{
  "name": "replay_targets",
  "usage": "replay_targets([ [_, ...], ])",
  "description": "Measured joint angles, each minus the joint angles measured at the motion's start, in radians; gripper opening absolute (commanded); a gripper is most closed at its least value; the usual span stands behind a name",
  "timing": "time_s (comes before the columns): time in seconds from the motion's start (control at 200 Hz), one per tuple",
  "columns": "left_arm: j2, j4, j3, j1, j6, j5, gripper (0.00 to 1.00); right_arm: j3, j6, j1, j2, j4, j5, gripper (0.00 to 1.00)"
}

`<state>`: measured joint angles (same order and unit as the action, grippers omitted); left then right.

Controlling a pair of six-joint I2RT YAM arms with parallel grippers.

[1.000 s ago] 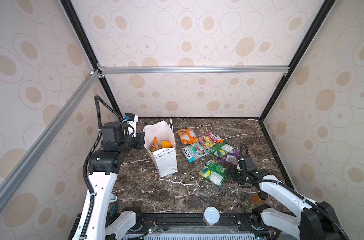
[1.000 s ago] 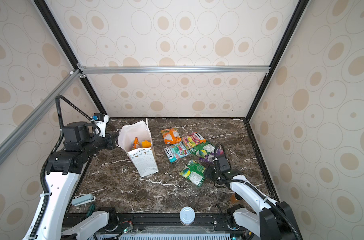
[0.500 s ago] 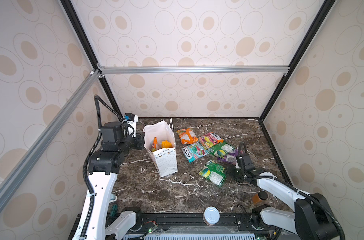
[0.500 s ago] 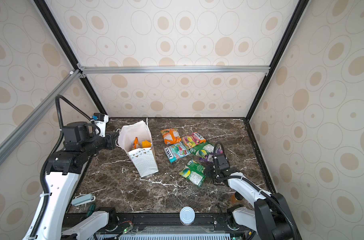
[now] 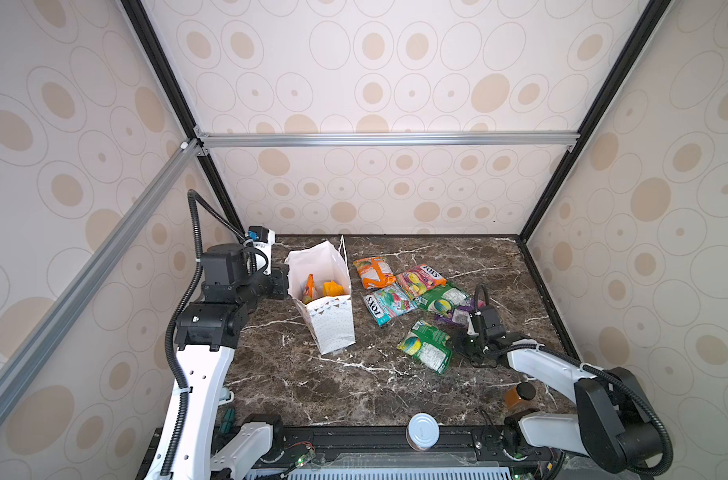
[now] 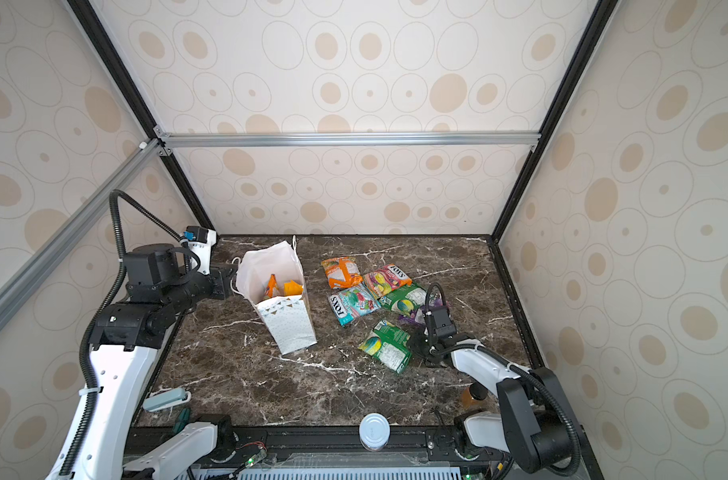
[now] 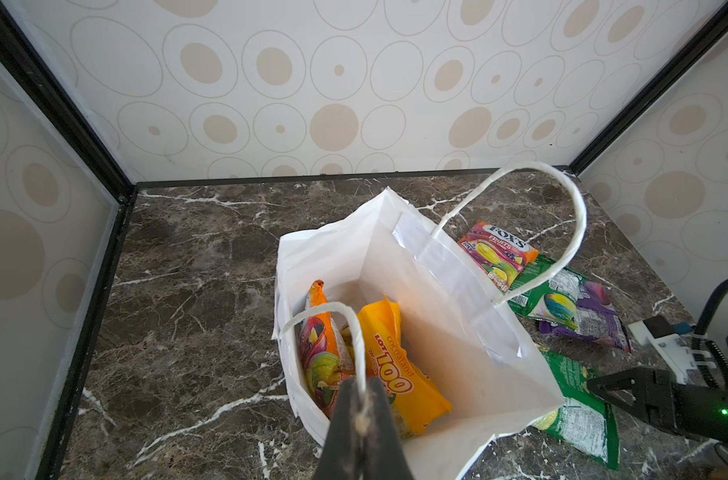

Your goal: Place the snacks into the paper bag

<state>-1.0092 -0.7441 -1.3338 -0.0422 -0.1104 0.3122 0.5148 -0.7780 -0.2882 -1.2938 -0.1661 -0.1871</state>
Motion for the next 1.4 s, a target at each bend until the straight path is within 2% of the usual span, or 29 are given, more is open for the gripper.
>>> replay_targets([
  [0.115,0.000,0.000,0.000,0.000,0.000,0.000,0.00,0.000,-0.006,0.002,-0.002,0.016,-0.005,0.17],
  [0.23,0.000,-0.002,0.000,0.000,0.000,-0.001,0.00,0.000,0.000,0.002,-0.002,0.016,-0.003,0.12],
  [0.345,0.000,-0.002,0.000,0.000,0.000,-0.001,0.01,0.000,0.003,0.002,0.000,0.015,0.000,0.00],
  [0.66,0.002,-0.004,0.000,0.000,0.000,-0.004,0.00,0.007,0.017,0.002,0.030,-0.026,0.002,0.00],
  [1.04,0.011,-0.006,0.000,0.000,0.000,-0.007,0.00,0.098,0.077,0.002,0.165,-0.134,-0.005,0.00],
  [1.4,0.020,-0.006,0.000,0.000,0.000,-0.008,0.00,0.154,0.112,0.002,0.207,-0.173,-0.064,0.00],
])
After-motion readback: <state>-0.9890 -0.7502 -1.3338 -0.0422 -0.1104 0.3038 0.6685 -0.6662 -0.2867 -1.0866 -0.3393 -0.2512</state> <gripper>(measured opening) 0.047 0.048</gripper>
